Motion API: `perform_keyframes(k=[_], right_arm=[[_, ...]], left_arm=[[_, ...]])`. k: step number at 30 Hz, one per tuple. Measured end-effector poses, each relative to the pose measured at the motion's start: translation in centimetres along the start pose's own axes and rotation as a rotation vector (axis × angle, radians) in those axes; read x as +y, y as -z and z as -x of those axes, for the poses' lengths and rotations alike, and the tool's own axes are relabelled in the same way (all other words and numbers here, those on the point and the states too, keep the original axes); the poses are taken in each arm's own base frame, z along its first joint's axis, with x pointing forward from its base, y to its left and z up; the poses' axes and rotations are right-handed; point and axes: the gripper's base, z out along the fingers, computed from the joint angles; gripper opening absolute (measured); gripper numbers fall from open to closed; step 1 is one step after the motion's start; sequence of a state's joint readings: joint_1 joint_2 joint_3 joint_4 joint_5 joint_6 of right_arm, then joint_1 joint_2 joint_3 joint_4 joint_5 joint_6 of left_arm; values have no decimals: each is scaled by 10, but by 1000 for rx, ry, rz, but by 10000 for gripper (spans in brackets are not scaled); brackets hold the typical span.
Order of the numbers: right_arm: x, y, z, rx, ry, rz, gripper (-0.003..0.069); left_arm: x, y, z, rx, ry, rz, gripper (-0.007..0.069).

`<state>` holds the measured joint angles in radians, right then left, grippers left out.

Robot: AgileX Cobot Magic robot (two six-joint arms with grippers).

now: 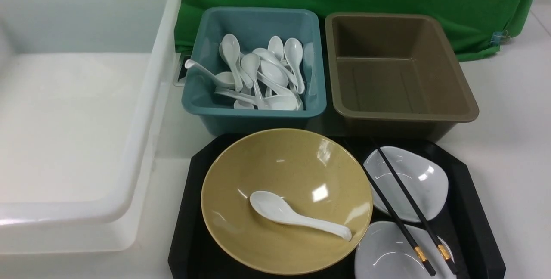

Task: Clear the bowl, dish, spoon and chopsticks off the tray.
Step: Use the right arm to grab the chopsticks

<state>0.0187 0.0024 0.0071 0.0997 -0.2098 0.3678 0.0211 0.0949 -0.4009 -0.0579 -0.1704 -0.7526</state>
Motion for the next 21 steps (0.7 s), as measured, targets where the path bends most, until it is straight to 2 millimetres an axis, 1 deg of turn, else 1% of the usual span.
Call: perform_keyframes(k=[1, 2, 3, 4, 5, 8, 9, 10, 11, 12, 13, 14, 15, 16, 17, 18, 19, 21], right_arm=[[2, 0, 5, -49, -58, 19, 243], [3, 0, 8, -89, -90, 36, 243], [4, 1, 11, -117, -110, 48, 243], [4, 1, 12, -130, -113, 54, 243], [6, 2, 16, -173, -135, 75, 243], [8, 3, 21, -227, -199, 110, 237], [11, 2, 25, -204, -221, 121, 214], [16, 0, 29, -157, -219, 129, 178], [17, -1, 30, -145, -216, 129, 169], [27, -7, 41, -9, -183, 114, 84], [34, -12, 52, 53, -157, 103, 48], [39, -17, 59, 129, -132, 84, 29], [44, -25, 66, 233, -83, 61, 15], [45, -27, 67, 255, -73, 56, 13], [51, -36, 71, 370, -20, 40, 6], [59, -50, 72, 563, 62, 23, 0], [66, -62, 70, 706, 129, 9, -3], [81, -82, 63, 891, 230, 29, -7]], left_arm=[[-6, -12, 5, 82, -42, 68, 18], [-15, -21, 13, 120, -68, 105, 18], [-20, -33, 18, 189, -115, 169, 18], [-17, -35, 15, 215, -128, 191, 18], [-23, -53, 20, 325, -224, 259, 18], [-21, -89, 9, 639, -392, 342, 18], [-15, -102, -1, 774, -444, 353, 18], [-13, -113, -8, 869, -465, 341, 18], [-12, -115, -10, 889, -471, 338, 18], [-2, -130, -26, 1029, -504, 315, 18], [4, -136, -35, 1088, -514, 300, 18], [13, -143, -46, 1159, -523, 285, 18], [20, -149, -59, 1219, -513, 263, 18], [23, -151, -64, 1242, -515, 257, 18], [26, -154, -71, 1275, -504, 241, 15], [31, -160, -94, 1365, -491, 189, 2], [31, -161, -107, 1413, -490, 154, -3], [26, -160, -130, 1495, -500, 92, -8]])
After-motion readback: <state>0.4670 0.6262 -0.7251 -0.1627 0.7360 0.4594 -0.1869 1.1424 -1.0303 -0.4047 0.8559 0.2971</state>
